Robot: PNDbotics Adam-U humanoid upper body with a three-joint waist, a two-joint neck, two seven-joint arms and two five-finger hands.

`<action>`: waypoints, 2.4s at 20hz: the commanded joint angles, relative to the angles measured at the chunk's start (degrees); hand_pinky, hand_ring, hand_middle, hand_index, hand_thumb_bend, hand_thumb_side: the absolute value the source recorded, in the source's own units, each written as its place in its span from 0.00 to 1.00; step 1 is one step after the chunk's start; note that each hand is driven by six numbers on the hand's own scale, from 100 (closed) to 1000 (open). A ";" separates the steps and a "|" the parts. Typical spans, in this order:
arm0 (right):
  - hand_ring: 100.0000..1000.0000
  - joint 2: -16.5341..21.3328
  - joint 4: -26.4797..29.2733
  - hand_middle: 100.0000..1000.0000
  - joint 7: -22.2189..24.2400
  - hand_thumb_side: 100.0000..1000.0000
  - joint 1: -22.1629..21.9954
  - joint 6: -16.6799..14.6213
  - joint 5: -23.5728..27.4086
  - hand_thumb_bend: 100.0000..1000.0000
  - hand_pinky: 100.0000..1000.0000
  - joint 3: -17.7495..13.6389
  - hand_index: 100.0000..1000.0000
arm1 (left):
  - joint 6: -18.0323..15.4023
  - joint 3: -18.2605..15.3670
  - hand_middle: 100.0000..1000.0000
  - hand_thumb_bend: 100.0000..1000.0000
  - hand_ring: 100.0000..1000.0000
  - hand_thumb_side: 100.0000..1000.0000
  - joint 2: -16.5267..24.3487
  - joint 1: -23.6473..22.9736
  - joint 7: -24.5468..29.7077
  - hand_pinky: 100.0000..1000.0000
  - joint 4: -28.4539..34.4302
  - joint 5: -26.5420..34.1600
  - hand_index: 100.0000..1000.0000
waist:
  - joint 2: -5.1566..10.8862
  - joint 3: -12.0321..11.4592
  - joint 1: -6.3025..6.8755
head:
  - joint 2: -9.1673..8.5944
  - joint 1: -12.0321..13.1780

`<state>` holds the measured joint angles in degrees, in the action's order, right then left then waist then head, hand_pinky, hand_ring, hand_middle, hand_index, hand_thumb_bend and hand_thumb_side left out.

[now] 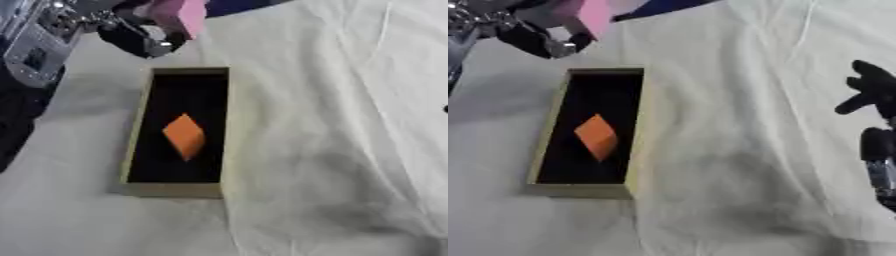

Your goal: Pick up objects on the table and place them in the box.

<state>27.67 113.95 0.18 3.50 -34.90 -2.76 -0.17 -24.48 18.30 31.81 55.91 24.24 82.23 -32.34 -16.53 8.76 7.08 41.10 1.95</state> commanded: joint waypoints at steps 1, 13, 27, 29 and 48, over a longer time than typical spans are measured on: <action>0.95 0.90 0.64 0.51 -0.11 0.62 0.20 0.24 0.72 0.00 0.88 -0.56 0.88 | -1.29 0.76 0.67 0.06 0.66 0.00 1.87 -0.51 -0.07 0.51 2.93 -0.86 0.80 | 1.33 -0.18 -0.67 | 0.22 -0.37; 0.95 0.42 0.64 0.51 -0.11 0.62 0.10 0.61 0.46 0.00 0.88 -0.49 0.88 | -5.29 4.52 0.69 0.09 0.67 0.00 4.19 -6.66 -5.28 0.52 7.29 -5.89 0.80 | 0.98 -0.91 -0.76 | -0.67 -1.06; 0.95 -0.19 0.64 0.50 0.29 0.63 0.21 1.13 -0.12 0.00 0.88 0.03 0.88 | -6.81 5.42 0.75 0.23 0.73 0.02 2.55 -10.18 -3.78 0.58 5.14 -12.51 0.83 | 0.36 -0.76 -0.67 | -1.00 -1.56; 0.95 -0.22 0.64 0.50 0.27 0.63 0.21 1.16 -0.17 0.00 0.88 0.05 0.88 | -6.95 5.53 0.75 0.23 0.73 0.02 2.35 -10.25 -4.45 0.58 4.79 -13.75 0.83 | 0.36 -0.75 -0.67 | -1.02 -1.56; 0.95 -0.33 0.64 0.50 0.27 0.63 -0.32 1.59 -0.69 0.00 0.88 0.28 0.87 | -2.22 3.55 0.97 0.70 0.95 0.26 2.79 -11.06 -12.40 0.80 10.78 -23.17 1.00 | 0.65 -1.24 -0.67 | -2.21 -2.33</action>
<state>26.91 113.95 0.66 3.01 -33.42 -3.18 0.36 -27.02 22.67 32.85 44.29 13.00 91.51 -55.12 -16.99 7.60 6.91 39.65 -0.18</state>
